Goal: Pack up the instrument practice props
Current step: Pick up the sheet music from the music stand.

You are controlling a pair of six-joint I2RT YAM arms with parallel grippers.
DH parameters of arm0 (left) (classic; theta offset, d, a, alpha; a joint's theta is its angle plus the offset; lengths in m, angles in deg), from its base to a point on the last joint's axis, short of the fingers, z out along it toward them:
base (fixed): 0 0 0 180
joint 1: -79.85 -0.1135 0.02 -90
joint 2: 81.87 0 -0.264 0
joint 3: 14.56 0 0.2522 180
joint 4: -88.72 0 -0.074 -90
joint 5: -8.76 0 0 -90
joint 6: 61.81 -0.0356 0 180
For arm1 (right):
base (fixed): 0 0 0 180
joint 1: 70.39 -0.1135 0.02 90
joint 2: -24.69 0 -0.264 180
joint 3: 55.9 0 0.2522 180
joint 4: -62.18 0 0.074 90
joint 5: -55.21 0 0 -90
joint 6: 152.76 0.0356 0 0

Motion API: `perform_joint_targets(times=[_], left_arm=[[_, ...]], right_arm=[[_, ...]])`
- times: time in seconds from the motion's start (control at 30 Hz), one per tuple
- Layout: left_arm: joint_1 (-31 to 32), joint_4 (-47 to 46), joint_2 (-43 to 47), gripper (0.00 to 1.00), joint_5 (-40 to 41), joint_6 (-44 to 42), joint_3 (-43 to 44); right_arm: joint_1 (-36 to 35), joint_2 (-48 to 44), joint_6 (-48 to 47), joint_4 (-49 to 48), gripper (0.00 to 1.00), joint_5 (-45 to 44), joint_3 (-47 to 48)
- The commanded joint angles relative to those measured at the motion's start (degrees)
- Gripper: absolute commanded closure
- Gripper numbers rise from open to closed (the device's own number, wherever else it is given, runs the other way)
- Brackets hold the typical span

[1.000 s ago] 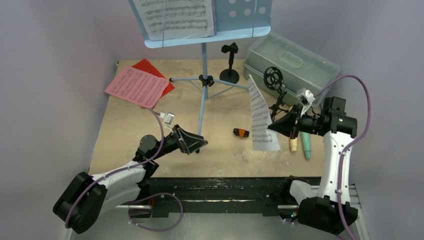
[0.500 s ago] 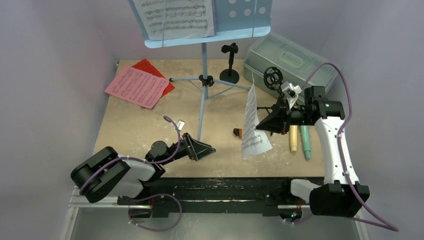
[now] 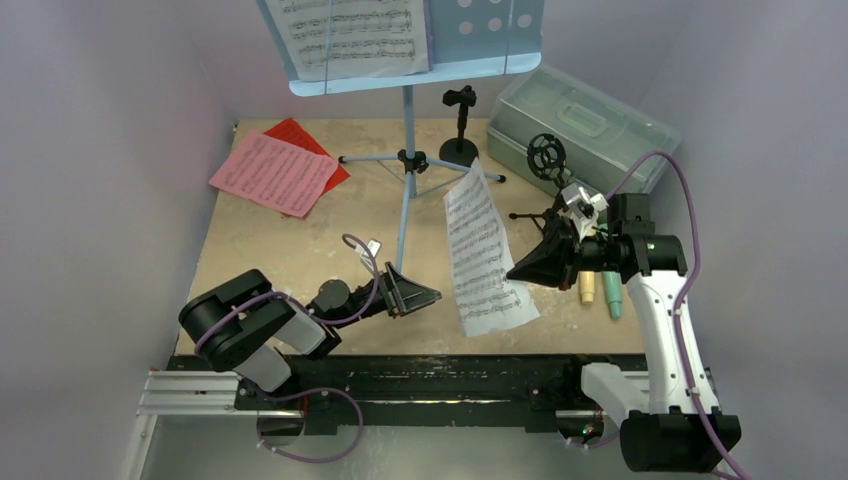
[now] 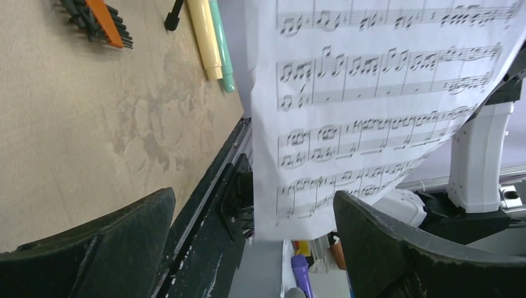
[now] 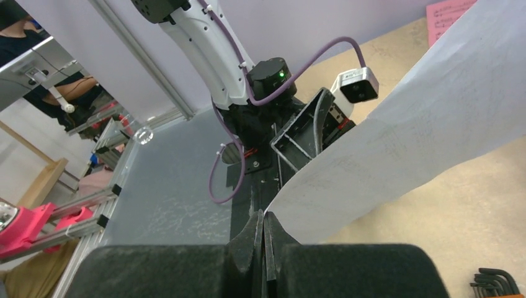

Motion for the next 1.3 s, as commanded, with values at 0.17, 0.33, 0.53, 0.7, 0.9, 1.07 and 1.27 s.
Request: perform_joint_targets(times=[0.17, 0.33, 0.53, 0.7, 0.9, 1.07, 1.27], left_arm=[[1.0, -19.5, -0.78, 0.0, 1.87, 0.38, 5.92], [2.3, -19.52, -3.02, 0.0, 2.86, 0.86, 11.51], [2.43, -19.51, -8.47, 0.0, 5.82, 3.44, 12.79], [2.6, -19.57, -13.15, 0.0, 6.92, 6.46, 12.99], [2.95, -19.59, -11.97, 0.0, 4.93, 7.37, 17.75], [3.06, -19.6, -10.57, 0.0, 4.32, 9.12, 20.29], [3.22, -19.63, -8.64, 0.01, 5.29, 9.93, 21.18]], right_arm=[[-0.15, -1.79, 11.6, -11.83, 1.0, 4.03, -2.89], [-0.15, -1.71, 14.06, -14.41, 1.0, 3.74, -4.1], [-0.15, -1.79, 12.39, -11.99, 1.0, 4.39, -1.63], [-0.15, -1.32, 8.77, -7.1, 1.0, 5.72, 1.31], [-0.15, -1.42, 8.66, -6.65, 1.0, 5.71, 1.6], [-0.07, -1.62, 8.76, -5.9, 1.0, 5.78, 2.74], [-0.07, -1.68, 8.74, -5.2, 1.0, 5.75, 4.05]])
